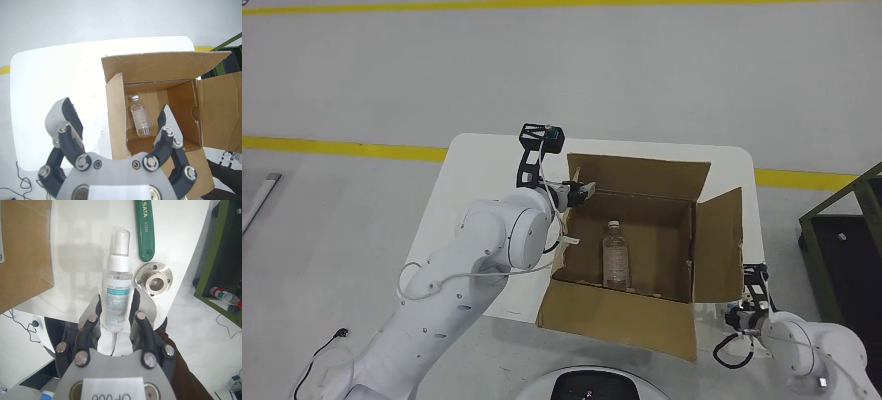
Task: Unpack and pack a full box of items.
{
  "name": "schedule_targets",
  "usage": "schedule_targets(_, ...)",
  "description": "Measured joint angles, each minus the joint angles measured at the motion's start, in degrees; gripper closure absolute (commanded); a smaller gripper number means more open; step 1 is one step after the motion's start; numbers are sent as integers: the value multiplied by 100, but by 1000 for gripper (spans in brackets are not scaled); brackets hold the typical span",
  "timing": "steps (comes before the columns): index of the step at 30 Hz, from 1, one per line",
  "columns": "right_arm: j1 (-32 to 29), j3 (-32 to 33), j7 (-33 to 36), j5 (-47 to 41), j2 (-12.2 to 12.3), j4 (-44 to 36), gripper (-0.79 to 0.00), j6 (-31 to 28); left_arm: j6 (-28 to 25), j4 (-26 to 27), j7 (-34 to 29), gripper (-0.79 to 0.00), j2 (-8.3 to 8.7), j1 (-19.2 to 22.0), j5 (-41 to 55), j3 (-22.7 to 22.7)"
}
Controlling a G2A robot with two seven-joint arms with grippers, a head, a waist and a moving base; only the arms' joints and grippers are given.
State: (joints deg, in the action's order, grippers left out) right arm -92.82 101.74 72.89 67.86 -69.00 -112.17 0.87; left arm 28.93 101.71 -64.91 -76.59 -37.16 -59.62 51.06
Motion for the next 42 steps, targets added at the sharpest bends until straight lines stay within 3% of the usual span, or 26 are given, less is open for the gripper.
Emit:
schedule_targets(20, 187, -278, -118, 87, 35, 495, -345, 99, 0, 0, 0, -785, 0, 0, 0, 0)
schedule_targets(22, 198, -295, -117, 90, 39, 516, -265, 111, 0, 0, 0, -785, 0, 0, 0, 0)
schedule_targets(23, 202, -299, -115, 90, 41, 521, -89, 114, 0, 0, 0, -785, 0, 0, 0, 0)
schedule_targets(24, 207, -300, -113, 90, 44, 523, 0, 117, 0, 0, 0, -785, 0, 0, 0, 0)
schedule_targets(28, 199, -194, -100, -57, 55, 382, 0, 123, 0, 0, 0, -785, 0, 0, 0, 0)
schedule_targets(35, 2, 624, 44, -800, 103, -572, 0, 59, 0, 0, 0, -785, 0, 0, 0, 0)
schedule_targets(42, 51, 2030, 164, -2717, 145, -1658, 0, -71, 0, 0, 0, -785, 0, 0, 0, 0)
